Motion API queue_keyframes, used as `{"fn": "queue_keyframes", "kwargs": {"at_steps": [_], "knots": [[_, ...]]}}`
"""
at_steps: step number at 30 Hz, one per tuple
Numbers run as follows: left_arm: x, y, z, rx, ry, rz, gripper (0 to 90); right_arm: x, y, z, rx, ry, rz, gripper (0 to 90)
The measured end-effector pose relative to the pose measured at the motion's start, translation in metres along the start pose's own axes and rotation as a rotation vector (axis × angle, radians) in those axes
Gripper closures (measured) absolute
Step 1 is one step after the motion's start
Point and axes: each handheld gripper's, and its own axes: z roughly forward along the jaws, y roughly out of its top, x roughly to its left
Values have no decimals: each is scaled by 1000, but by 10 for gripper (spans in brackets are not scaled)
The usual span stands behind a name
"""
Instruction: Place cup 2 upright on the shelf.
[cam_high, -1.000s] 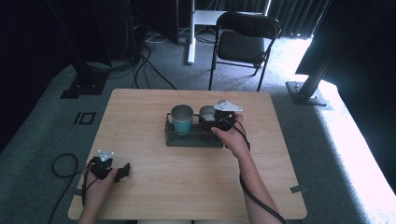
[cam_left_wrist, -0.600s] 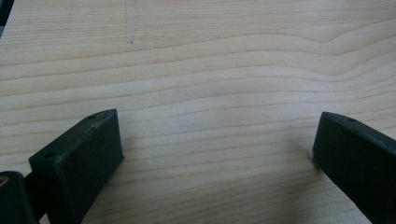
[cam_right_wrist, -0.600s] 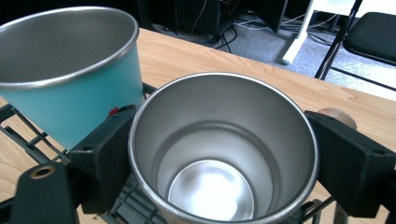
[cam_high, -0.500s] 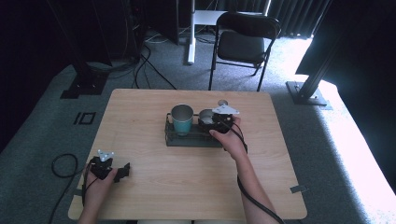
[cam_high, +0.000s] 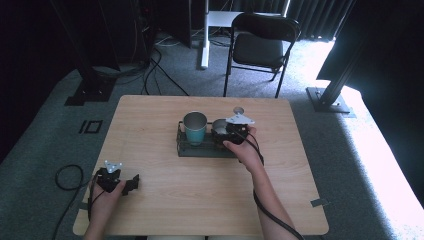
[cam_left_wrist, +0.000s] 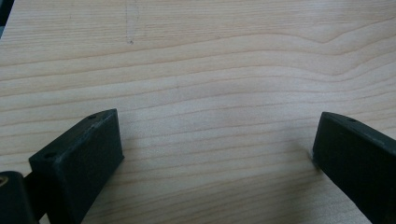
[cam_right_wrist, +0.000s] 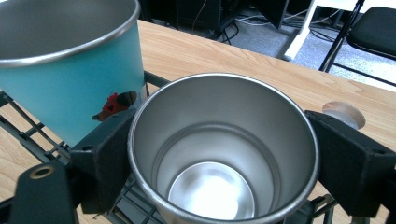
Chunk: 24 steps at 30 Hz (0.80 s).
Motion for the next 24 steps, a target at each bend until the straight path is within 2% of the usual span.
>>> {"fn": "queue_keyframes", "kwargs": {"at_steps": [1,3,8,10,14,24], "knots": [[0,0,0,0,0,0,23,0,-1,0,-6,11,-21,128],[0,0,0,0,0,0,23,0,-2,0,-3,18,-33,126],[0,0,0,0,0,0,24,0,-3,-6,-6,27,-42,104],[0,0,0,0,0,1,23,-2,-3,-9,-15,53,-32,104],[0,0,0,0,0,0,23,-8,-4,-15,-40,65,-19,104],[0,0,0,0,0,0,23,-14,-6,-29,-41,65,-36,104]]}}
